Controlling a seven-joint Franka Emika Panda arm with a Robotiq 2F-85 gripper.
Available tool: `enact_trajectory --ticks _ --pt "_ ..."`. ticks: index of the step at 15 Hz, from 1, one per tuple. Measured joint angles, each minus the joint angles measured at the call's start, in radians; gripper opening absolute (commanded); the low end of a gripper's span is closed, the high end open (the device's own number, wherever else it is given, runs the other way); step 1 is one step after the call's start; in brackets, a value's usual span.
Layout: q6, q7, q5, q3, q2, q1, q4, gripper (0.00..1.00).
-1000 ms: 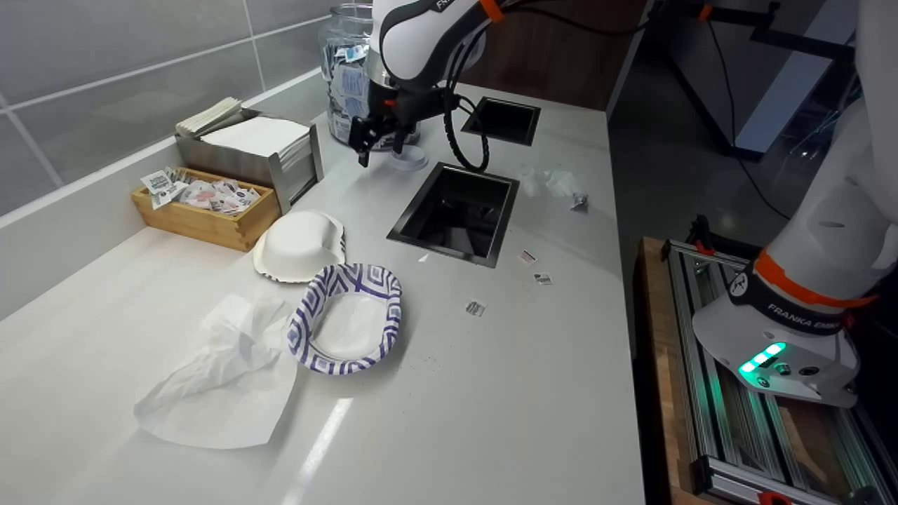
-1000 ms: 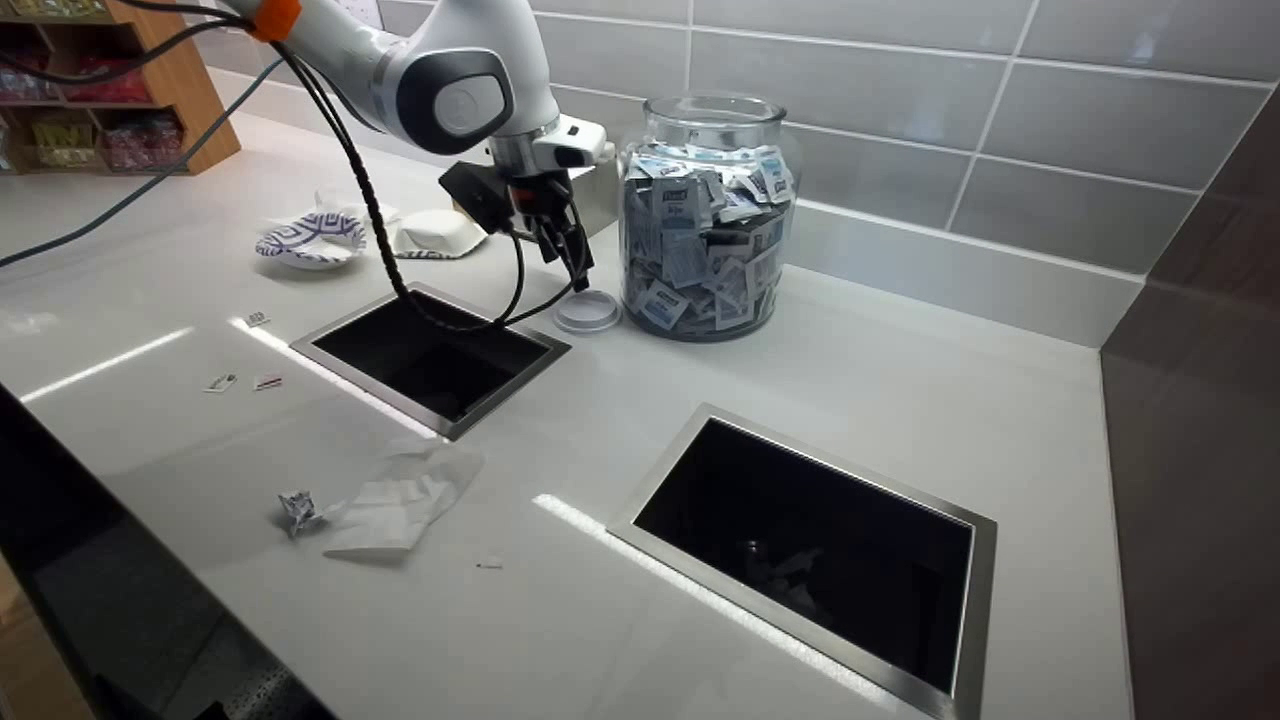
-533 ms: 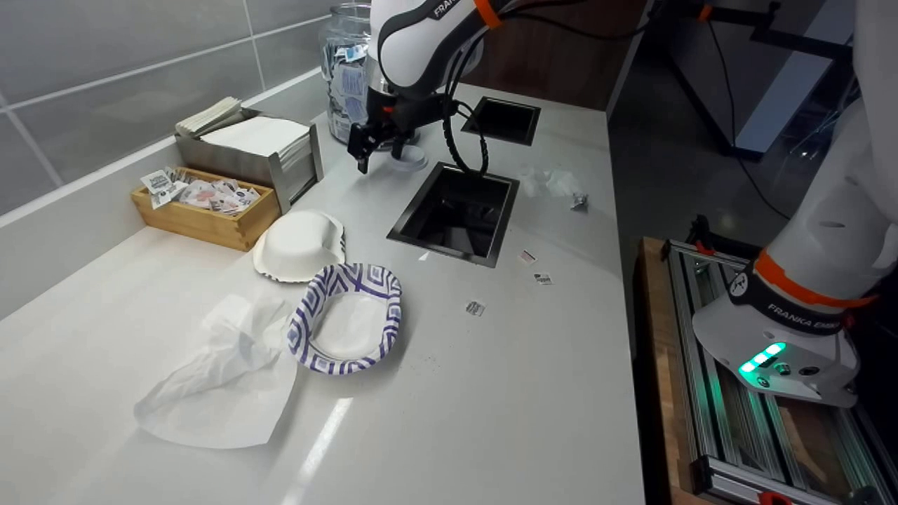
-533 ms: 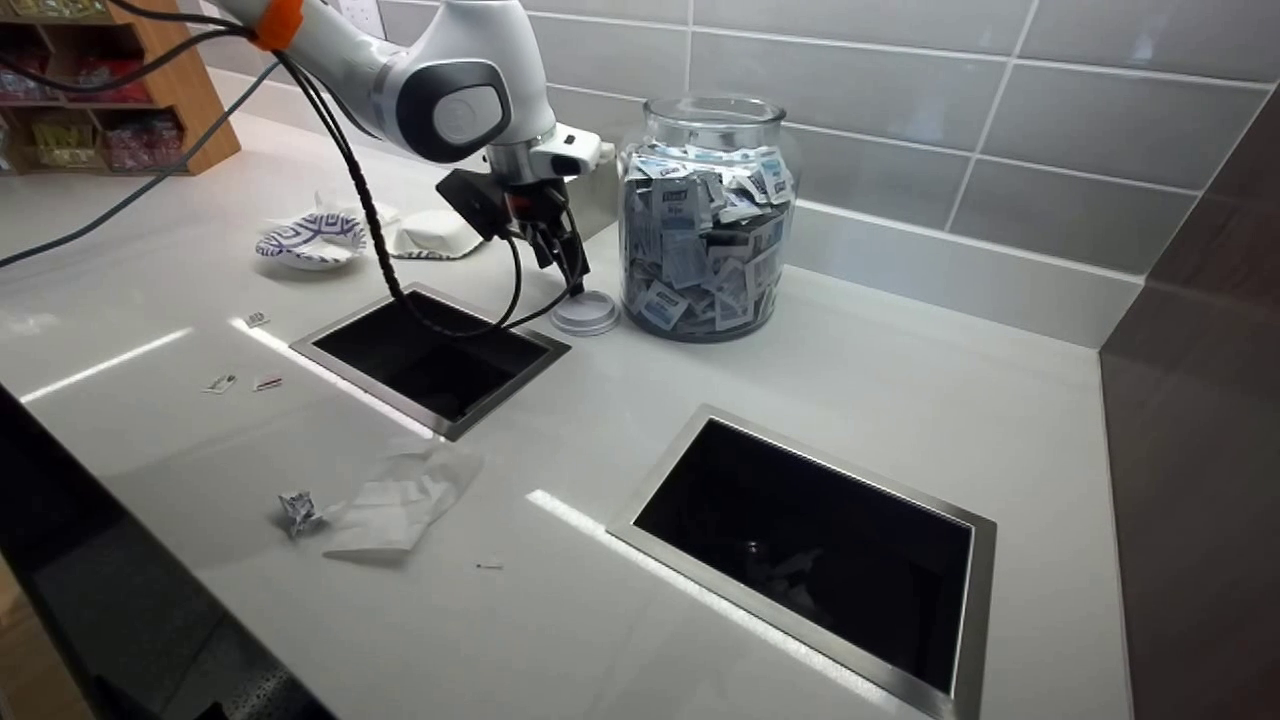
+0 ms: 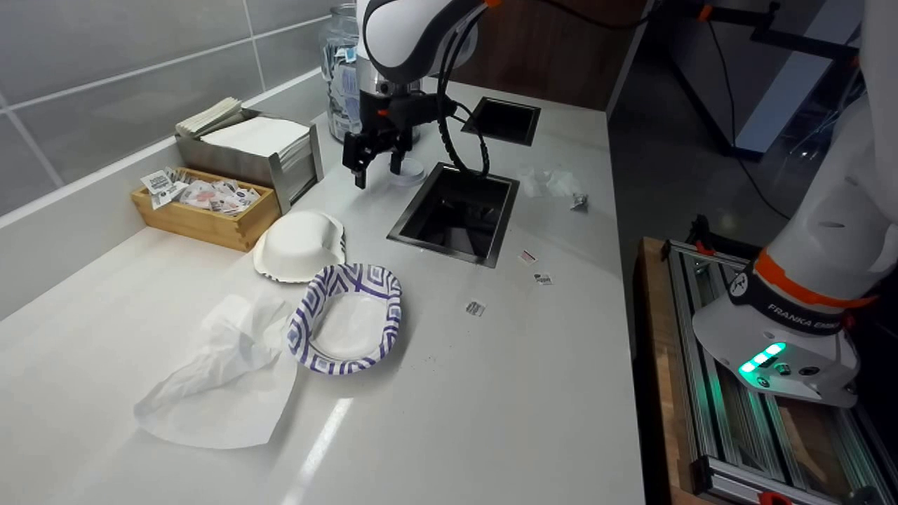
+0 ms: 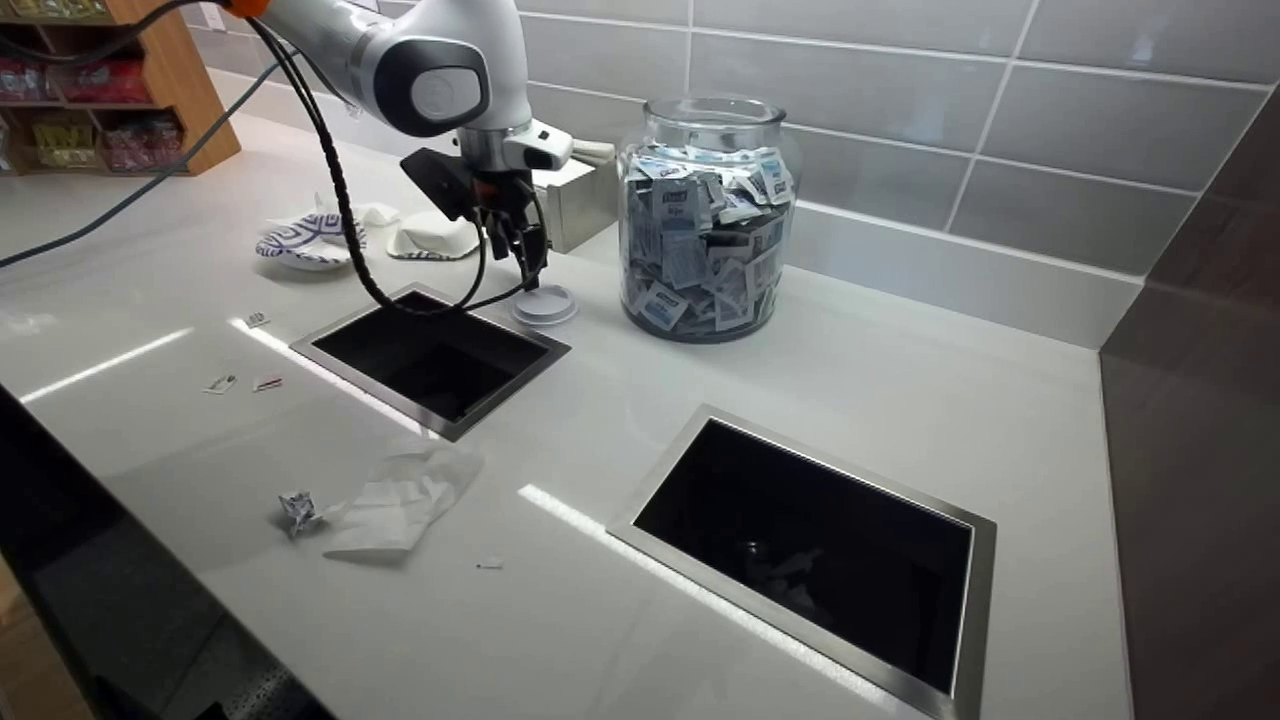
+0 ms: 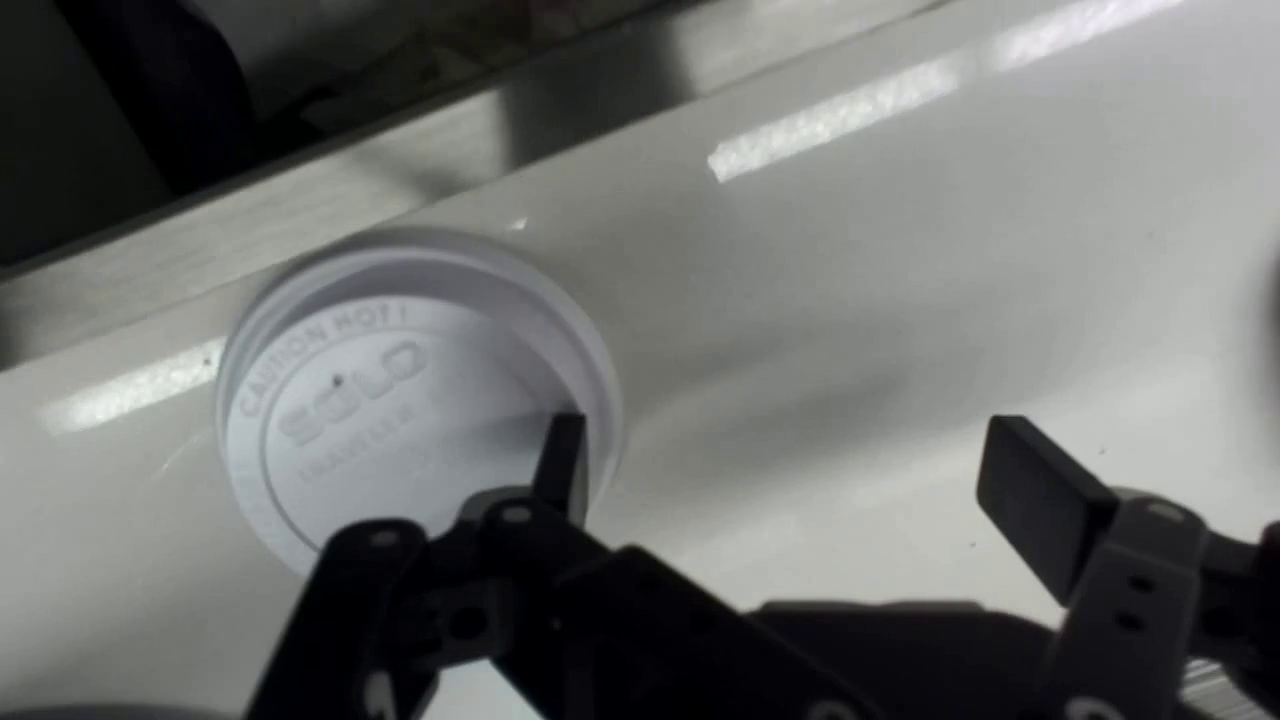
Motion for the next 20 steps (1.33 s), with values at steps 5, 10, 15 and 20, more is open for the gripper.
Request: enact_trajectory --ticks 5,10,15,20 --pt "0.000 0.000 0.000 0.000 -0.023 0.011 -0.006 1.00" --pt "0.008 -0.014 -0.042 -0.038 -0.090 0.011 -0.033 1.00" --pt "-0.035 -0.106 -0.133 -0.082 -0.130 -0.002 -0.090 1.00" --pt "-0.029 -0.197 -0.149 -0.083 -0.121 -0.015 -0.131 1.00"
